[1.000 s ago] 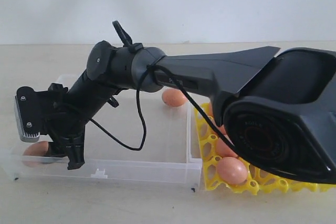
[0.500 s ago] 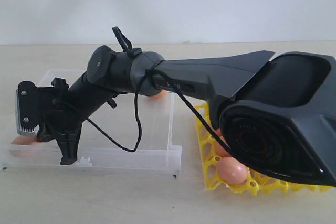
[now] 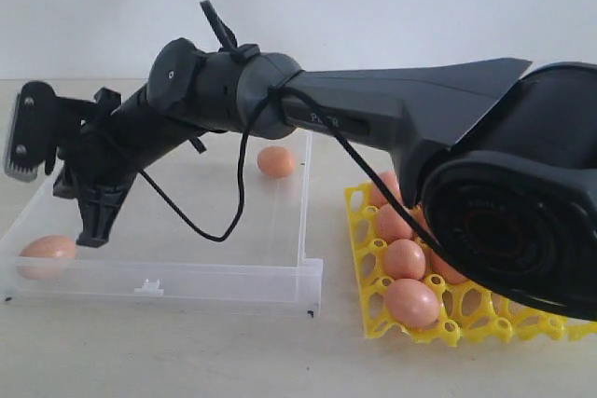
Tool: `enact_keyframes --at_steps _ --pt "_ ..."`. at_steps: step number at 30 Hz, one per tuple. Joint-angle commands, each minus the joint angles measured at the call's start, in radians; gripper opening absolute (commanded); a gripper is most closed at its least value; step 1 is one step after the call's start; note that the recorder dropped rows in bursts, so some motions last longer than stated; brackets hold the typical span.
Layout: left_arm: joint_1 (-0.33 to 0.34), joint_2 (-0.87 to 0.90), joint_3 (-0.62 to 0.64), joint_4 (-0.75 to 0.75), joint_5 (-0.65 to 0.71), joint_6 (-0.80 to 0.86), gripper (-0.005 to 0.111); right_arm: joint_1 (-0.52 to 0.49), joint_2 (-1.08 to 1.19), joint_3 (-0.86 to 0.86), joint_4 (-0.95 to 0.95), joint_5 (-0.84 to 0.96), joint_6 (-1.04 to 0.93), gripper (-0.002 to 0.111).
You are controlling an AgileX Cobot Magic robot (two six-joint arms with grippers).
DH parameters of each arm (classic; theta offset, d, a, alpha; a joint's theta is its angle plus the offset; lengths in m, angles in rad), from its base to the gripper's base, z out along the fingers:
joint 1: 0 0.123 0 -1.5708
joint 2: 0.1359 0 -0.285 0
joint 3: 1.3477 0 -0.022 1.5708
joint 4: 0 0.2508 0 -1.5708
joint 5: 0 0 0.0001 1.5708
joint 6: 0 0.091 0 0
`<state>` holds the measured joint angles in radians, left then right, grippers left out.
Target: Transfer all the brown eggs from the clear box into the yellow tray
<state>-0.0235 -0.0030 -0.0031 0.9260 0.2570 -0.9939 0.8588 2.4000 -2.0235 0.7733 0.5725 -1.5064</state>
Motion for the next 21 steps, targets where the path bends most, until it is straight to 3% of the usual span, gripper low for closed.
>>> enact_keyframes --at_steps 1,5,7,11,14,17,21 --pt "-0.008 0.003 0.003 -0.032 -0.012 -0.007 -0.004 -0.003 -0.016 -0.001 -0.007 -0.135 0.135 0.006" --pt "-0.008 0.003 0.003 -0.127 -0.052 -0.007 -0.004 -0.003 -0.028 -0.001 -0.086 -0.14 0.398 0.044" --pt "-0.008 0.003 0.003 -0.142 -0.059 -0.007 -0.004 -0.003 -0.041 -0.001 -0.172 -0.136 0.655 0.053" --pt "-0.008 0.003 0.003 -0.166 -0.059 -0.007 -0.004 -0.005 -0.079 -0.001 -0.606 -0.038 0.968 0.052" --pt "-0.008 0.003 0.003 -0.264 -0.059 -0.007 -0.004 -0.006 -0.115 -0.002 -0.934 0.262 1.32 0.053" --pt "-0.008 0.003 0.003 -0.433 -0.048 -0.007 -0.004 -0.012 -0.123 -0.002 -1.187 0.549 1.521 0.053" --pt "-0.008 0.003 0.003 -0.485 -0.042 -0.007 -0.004 -0.058 -0.103 -0.002 -1.183 0.54 1.557 0.053"
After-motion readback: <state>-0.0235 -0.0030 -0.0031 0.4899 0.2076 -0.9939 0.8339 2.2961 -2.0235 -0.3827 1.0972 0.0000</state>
